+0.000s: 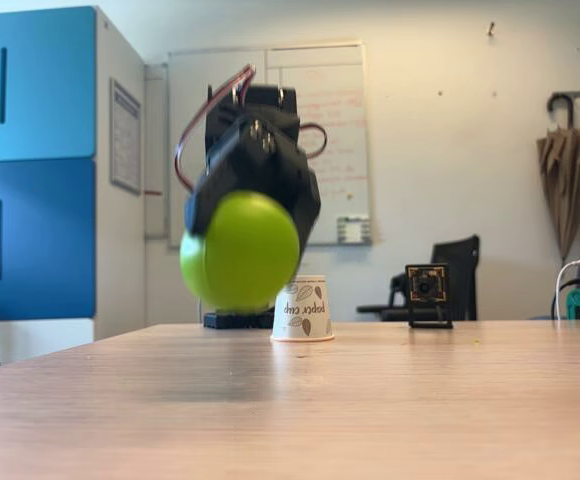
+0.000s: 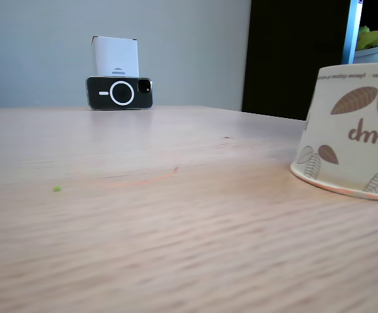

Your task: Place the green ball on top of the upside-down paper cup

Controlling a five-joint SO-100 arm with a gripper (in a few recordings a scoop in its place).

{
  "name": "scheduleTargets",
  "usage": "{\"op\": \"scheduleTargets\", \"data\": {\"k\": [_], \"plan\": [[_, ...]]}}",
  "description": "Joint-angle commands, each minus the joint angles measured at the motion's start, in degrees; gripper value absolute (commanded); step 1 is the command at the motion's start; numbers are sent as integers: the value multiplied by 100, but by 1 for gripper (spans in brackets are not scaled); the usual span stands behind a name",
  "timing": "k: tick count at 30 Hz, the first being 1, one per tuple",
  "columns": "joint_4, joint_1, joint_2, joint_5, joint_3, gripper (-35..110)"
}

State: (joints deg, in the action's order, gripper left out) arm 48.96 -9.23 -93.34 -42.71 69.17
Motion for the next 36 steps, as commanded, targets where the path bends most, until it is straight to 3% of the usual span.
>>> {"op": "scheduleTargets", "data": {"k": [1, 7, 21, 27, 36], "plan": [[44, -53, -1274, -9, 536, 25], [352, -132, -3103, -545, 2180, 25], [2531, -211, -5818, -2136, 4843, 26], [3182, -773, -6583, -2610, 5616, 26], [3287, -1688, -7523, -3322, 6776, 26]]}}
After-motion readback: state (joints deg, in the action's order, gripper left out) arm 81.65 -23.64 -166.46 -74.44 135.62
